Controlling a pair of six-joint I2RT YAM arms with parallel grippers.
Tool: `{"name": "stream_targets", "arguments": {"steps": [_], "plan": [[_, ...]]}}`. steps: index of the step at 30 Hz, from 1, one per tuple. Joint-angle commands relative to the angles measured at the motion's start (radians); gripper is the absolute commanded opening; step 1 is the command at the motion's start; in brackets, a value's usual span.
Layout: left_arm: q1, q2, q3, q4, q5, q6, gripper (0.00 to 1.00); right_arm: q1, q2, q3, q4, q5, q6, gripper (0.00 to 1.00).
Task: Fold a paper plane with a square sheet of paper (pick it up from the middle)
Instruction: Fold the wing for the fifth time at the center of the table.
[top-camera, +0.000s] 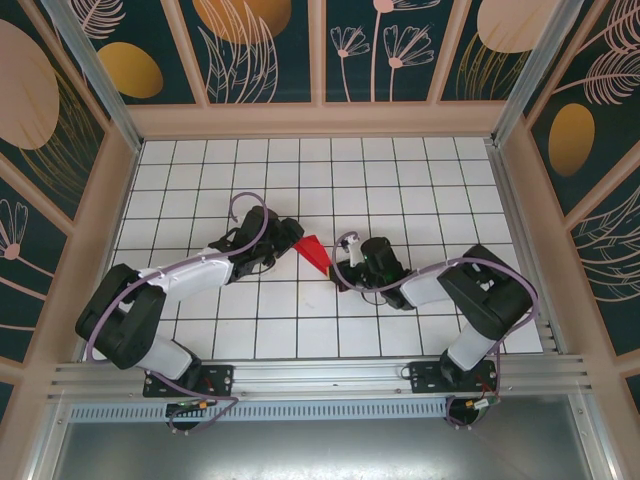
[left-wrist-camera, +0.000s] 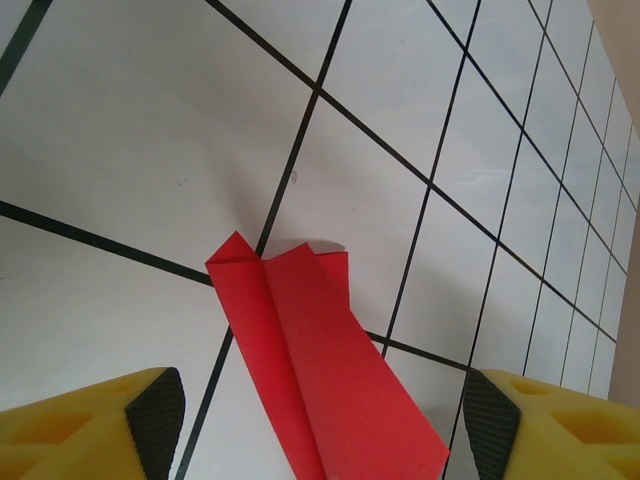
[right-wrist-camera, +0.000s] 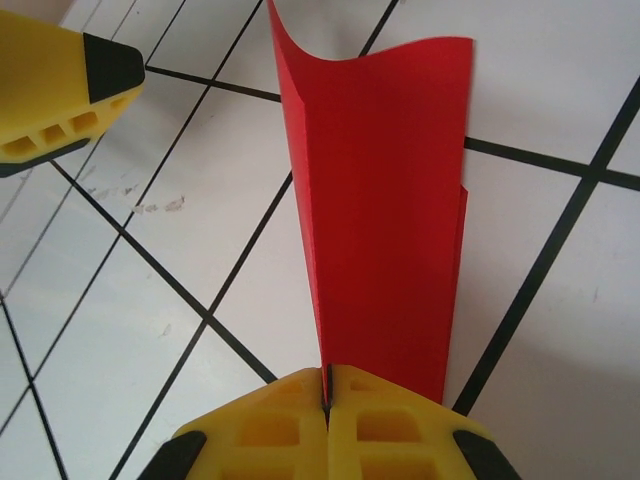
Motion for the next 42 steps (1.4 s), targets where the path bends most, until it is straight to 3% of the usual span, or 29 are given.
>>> {"name": "stream_targets", "arguments": {"steps": [1, 12, 30, 36, 42], "plan": [[0.0, 0.018, 0.023, -0.008, 0.019, 0.018, 0.76, -0.029, 0.03, -0.001, 0.054, -0.118, 0.082, 0.0], [0.0, 0.023, 0.023, -0.001, 0.03, 0.025, 0.75, -0.098, 0.091, 0.03, 0.032, -0.237, 0.17, 0.0], [0.0, 0.055, -0.009, 0.15, 0.139, 0.047, 0.64, -0.149, 0.134, 0.073, 0.051, -0.413, 0.335, 0.01], [0.0, 0.114, 0.012, 0.204, 0.198, -0.012, 0.76, -0.148, 0.098, 0.079, -0.004, -0.34, 0.266, 0.02], [0.0, 0.182, 0.064, 0.144, 0.188, -0.098, 0.79, -0.104, 0.076, 0.072, -0.03, -0.216, 0.16, 0.02]]}}
